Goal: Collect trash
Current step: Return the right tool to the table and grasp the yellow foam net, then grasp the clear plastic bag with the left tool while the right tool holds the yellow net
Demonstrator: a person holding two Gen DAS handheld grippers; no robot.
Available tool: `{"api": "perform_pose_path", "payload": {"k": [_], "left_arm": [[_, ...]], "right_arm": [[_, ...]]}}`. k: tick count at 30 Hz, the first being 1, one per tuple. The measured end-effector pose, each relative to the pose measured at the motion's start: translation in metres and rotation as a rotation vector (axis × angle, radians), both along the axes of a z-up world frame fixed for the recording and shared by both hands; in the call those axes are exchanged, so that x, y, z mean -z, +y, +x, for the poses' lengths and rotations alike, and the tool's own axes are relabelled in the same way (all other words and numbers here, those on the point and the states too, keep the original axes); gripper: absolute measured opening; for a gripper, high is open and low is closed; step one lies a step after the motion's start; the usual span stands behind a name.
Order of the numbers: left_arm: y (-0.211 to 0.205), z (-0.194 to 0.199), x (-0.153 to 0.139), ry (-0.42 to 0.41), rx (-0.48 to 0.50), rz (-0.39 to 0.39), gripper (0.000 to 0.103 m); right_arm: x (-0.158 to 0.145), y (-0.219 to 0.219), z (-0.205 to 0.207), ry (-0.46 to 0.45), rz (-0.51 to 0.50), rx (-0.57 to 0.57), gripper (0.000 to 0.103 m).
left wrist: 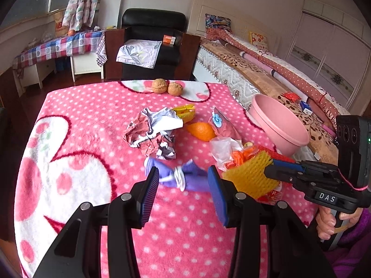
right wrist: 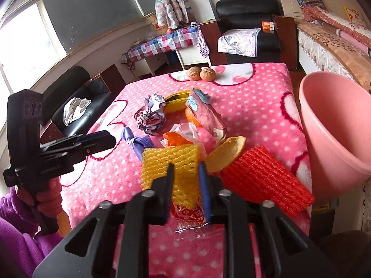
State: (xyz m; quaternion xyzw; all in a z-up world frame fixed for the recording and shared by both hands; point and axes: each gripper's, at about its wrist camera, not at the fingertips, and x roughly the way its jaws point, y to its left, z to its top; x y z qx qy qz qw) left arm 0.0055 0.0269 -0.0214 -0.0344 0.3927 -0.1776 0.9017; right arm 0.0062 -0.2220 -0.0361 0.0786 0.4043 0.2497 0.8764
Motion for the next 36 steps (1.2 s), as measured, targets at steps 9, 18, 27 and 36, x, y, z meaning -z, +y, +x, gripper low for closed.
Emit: {"api": "perform_pose_path", "payload": {"k": [9,18,27,36], "left_arm": [[-0.011,0.016,-0.007,-0.019,0.014,-0.006,0.043],[-0.037,0.029,-0.002,-0.001,0.077,-0.021,0.043],[-0.062,0.063,0.016,0.107,0.076,-0.056,0.043],[-0.071,0.079,0.034,0.229,0.104,-0.085,0.026]], "right_arm": [[-0.020,-0.007,-0.012,-0.043,0.043,-0.037,0.008],[-0.056,-0.042,-0.024,-0.140,0.077,0.051,0.008],[-0.066,-0.086,-0.018,-0.192,0.069,0.203,0.008],[-0.053,-0.107,-0.006,-0.157,0.090,0.258,0.008]]}}
